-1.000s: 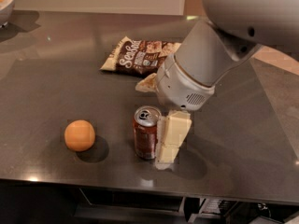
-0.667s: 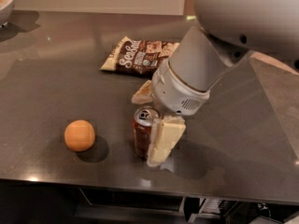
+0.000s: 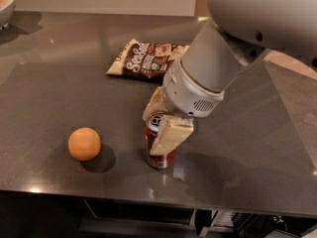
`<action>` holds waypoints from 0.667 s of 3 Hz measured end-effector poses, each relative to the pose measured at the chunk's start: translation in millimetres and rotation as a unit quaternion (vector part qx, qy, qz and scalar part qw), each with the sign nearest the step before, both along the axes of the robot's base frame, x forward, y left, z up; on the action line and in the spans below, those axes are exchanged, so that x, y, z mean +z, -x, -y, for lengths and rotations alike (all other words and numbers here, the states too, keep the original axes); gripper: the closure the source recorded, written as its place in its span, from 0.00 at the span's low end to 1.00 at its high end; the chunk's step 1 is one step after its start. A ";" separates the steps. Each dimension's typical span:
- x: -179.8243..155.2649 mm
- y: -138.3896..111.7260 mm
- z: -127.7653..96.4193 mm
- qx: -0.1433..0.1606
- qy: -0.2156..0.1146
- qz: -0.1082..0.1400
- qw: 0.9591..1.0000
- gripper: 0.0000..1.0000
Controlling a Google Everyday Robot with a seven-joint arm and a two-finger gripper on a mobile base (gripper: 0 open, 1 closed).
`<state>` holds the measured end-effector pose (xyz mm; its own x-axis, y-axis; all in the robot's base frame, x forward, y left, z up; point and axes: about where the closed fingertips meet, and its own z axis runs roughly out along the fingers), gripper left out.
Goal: Move coke can near brown chip bag
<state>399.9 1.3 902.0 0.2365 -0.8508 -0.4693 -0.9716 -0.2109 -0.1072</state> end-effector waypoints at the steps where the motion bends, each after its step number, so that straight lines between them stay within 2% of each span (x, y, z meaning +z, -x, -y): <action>1: 16.0 -24.4 16.1 -0.034 -0.004 -0.001 0.999 0.88; 2: 28.7 -62.2 37.5 -0.081 -0.003 0.000 0.997 1.00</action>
Offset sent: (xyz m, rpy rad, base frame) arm 0.1254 -0.0759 0.0468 0.0036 -0.0063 -0.3187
